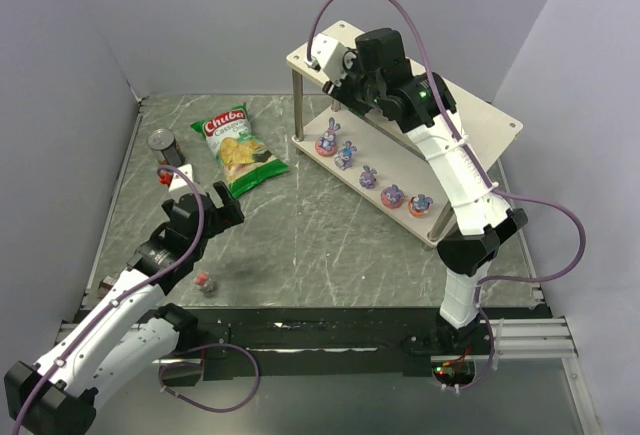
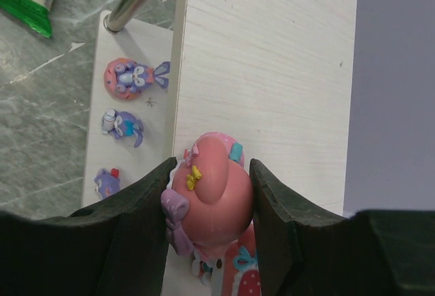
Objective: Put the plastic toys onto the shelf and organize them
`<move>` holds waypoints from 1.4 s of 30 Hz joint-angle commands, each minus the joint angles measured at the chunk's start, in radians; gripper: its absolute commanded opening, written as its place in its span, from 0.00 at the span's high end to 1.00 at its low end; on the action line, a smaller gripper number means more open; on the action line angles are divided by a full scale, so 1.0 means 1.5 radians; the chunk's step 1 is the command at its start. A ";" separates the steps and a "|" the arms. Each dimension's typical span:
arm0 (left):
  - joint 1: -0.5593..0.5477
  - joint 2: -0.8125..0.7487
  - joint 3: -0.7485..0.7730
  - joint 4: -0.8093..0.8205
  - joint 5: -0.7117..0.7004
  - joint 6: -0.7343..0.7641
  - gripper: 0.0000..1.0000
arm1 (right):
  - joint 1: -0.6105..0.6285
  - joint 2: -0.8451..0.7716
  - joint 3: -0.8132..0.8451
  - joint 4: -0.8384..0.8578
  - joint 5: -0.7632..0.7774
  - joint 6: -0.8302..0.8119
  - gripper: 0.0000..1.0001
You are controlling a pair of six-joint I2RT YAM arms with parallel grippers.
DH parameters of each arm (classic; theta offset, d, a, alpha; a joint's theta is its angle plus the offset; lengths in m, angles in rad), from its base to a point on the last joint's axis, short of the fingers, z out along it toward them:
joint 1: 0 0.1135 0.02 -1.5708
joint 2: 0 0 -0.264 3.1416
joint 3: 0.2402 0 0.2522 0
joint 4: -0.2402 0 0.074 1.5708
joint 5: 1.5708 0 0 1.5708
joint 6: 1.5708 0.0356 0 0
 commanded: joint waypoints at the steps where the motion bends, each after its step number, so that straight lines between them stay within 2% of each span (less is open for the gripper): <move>1: 0.001 0.004 -0.002 0.025 0.008 -0.002 0.01 | -0.004 0.003 0.025 0.009 -0.024 -0.005 0.86; 20: 0.001 0.009 0.001 0.021 0.006 0.007 0.01 | -0.013 0.019 0.024 0.004 -0.029 0.002 0.77; 23: 0.001 0.010 0.000 0.020 0.006 0.007 0.01 | -0.014 0.021 0.022 0.006 -0.024 0.003 0.74; 29: 0.001 0.007 -0.004 0.021 0.007 0.004 0.01 | -0.015 0.021 0.024 0.013 -0.017 0.007 0.57; 42: 0.001 0.011 -0.004 0.026 0.005 0.000 0.01 | -0.016 0.017 0.021 0.004 -0.041 0.017 0.48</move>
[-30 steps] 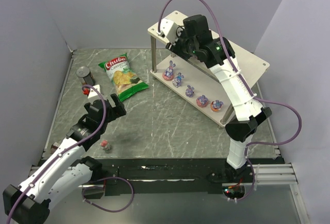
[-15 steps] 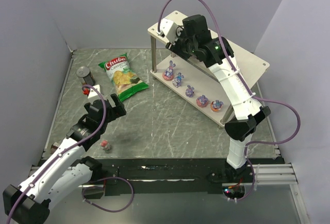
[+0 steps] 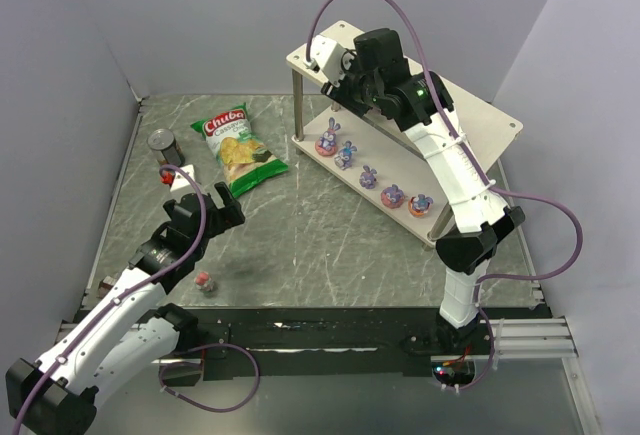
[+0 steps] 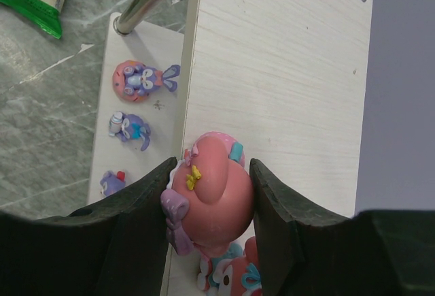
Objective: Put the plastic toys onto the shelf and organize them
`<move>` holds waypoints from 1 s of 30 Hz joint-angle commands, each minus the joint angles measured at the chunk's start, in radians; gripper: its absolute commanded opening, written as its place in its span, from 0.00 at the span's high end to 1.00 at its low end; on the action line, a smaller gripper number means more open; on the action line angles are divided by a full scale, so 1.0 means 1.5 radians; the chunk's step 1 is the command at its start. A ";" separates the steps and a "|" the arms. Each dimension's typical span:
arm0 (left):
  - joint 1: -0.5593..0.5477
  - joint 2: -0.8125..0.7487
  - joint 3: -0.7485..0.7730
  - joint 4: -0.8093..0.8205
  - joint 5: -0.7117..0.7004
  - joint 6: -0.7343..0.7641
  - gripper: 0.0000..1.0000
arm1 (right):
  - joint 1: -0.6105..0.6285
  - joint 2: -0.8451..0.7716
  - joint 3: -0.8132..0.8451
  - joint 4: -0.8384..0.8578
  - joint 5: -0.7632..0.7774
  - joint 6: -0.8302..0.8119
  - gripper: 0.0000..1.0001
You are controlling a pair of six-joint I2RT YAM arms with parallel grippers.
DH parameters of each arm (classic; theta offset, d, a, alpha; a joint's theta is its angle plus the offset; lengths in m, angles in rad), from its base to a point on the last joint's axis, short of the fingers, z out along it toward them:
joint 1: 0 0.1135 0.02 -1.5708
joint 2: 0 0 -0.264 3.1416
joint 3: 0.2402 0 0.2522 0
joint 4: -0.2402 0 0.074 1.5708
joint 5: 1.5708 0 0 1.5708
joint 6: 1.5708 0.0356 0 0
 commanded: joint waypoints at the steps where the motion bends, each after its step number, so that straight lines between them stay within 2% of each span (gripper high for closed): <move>1: 0.001 0.002 0.000 0.025 0.003 -0.001 0.00 | -0.008 0.004 0.020 0.006 -0.018 0.017 0.48; 20: 0.001 -0.003 -0.007 0.019 0.006 -0.015 0.00 | -0.017 -0.009 0.026 0.005 -0.048 0.041 0.46; 25: 0.001 -0.005 -0.006 0.017 0.008 -0.018 0.01 | -0.021 -0.005 0.016 0.028 -0.009 0.046 0.39; 30: 0.001 -0.008 -0.007 0.013 0.010 -0.023 0.00 | -0.025 -0.003 0.016 0.038 -0.007 0.050 0.36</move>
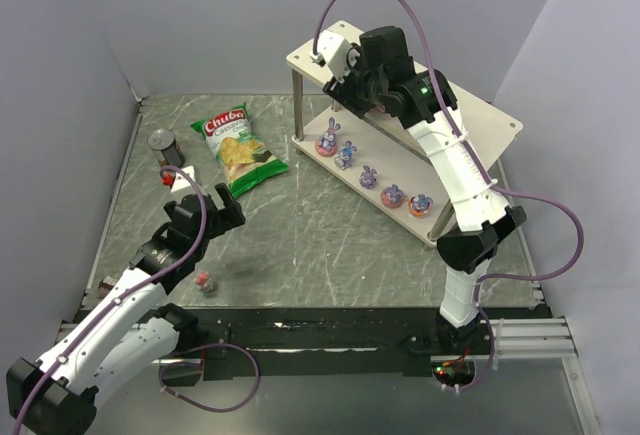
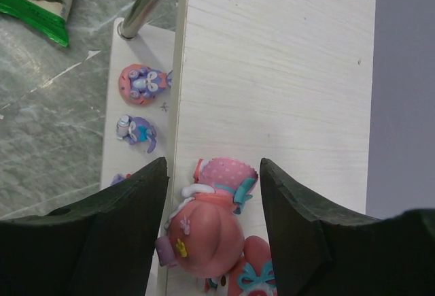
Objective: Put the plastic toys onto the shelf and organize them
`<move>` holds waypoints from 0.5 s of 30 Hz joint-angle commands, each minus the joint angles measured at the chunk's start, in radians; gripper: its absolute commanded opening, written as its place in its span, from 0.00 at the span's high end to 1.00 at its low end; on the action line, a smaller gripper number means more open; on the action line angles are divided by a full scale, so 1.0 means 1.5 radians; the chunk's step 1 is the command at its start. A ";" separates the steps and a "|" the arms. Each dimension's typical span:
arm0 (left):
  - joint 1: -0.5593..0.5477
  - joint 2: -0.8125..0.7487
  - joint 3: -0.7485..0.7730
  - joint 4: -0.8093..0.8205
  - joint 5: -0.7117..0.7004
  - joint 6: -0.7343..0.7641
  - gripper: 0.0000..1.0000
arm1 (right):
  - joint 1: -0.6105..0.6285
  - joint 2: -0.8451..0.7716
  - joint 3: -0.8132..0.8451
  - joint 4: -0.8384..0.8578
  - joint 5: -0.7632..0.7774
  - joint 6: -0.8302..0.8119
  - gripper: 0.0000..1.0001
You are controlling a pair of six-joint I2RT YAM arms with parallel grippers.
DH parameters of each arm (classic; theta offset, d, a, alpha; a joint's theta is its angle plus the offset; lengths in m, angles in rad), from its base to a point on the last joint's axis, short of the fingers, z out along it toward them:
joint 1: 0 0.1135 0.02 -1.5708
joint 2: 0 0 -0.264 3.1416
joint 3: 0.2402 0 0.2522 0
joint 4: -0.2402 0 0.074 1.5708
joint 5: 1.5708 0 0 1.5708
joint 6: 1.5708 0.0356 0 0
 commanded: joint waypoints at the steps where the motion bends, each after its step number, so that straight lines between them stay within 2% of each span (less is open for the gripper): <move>1: 0.001 -0.008 0.001 0.012 0.006 -0.017 0.01 | -0.011 -0.003 0.013 0.040 0.013 0.014 0.36; 9: 0.001 -0.013 -0.001 0.010 0.006 -0.021 0.01 | -0.012 0.000 0.008 0.048 0.007 0.010 0.39; 15: 0.001 -0.020 -0.004 0.020 0.015 -0.015 0.04 | -0.012 -0.005 0.015 0.054 -0.009 0.017 0.37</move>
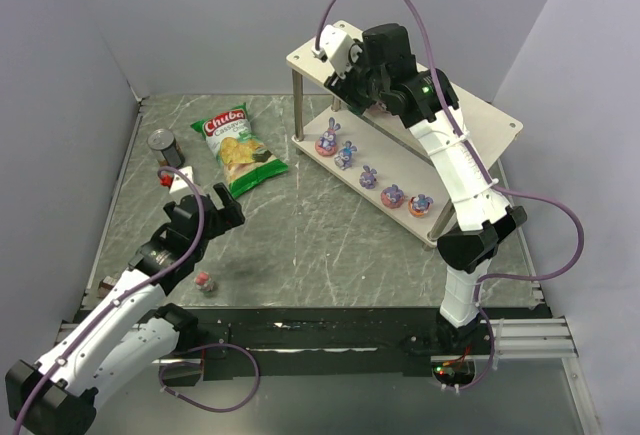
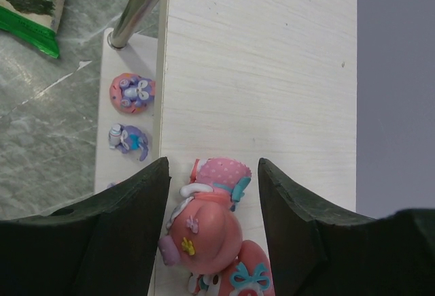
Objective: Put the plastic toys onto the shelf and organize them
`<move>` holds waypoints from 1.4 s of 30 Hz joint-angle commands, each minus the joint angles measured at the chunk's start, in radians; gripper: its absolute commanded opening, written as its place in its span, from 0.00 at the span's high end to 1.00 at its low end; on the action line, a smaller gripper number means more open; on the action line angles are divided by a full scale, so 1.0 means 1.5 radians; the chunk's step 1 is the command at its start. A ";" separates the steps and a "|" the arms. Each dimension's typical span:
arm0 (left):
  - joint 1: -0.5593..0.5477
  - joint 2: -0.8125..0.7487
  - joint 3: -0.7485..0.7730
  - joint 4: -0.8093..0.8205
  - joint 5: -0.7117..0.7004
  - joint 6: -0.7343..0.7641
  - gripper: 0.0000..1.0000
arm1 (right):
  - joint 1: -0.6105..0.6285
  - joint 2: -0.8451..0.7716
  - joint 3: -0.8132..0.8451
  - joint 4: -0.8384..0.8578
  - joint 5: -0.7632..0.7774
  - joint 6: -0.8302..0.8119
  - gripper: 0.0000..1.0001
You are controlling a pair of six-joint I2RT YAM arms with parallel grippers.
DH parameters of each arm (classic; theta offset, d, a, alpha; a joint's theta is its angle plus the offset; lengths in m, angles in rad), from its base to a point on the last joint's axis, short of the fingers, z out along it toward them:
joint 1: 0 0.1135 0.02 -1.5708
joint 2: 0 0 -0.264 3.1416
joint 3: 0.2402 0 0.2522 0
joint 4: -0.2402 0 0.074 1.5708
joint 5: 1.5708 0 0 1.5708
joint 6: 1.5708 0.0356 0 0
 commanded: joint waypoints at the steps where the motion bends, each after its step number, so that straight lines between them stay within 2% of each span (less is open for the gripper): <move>1: 0.001 -0.016 -0.005 0.026 0.014 -0.001 0.04 | -0.005 -0.006 0.017 0.032 -0.012 0.015 0.36; 7: 0.001 -0.024 -0.007 0.058 0.034 0.024 0.04 | -0.005 -0.015 0.015 0.039 -0.019 0.018 0.30; 15: 0.001 0.006 0.022 0.145 0.092 0.089 0.04 | -0.004 -0.028 -0.002 0.047 -0.008 0.014 0.30; 27: 0.001 0.117 0.141 0.263 0.197 0.168 0.04 | -0.005 -0.060 -0.013 0.065 -0.062 0.030 0.27; 35: 0.000 0.202 0.207 0.374 0.325 0.175 0.04 | -0.005 -0.080 -0.030 0.088 -0.040 0.041 0.27; 42: -0.012 0.276 0.271 0.476 0.446 0.175 0.04 | -0.005 -0.119 -0.039 0.140 -0.050 0.099 0.27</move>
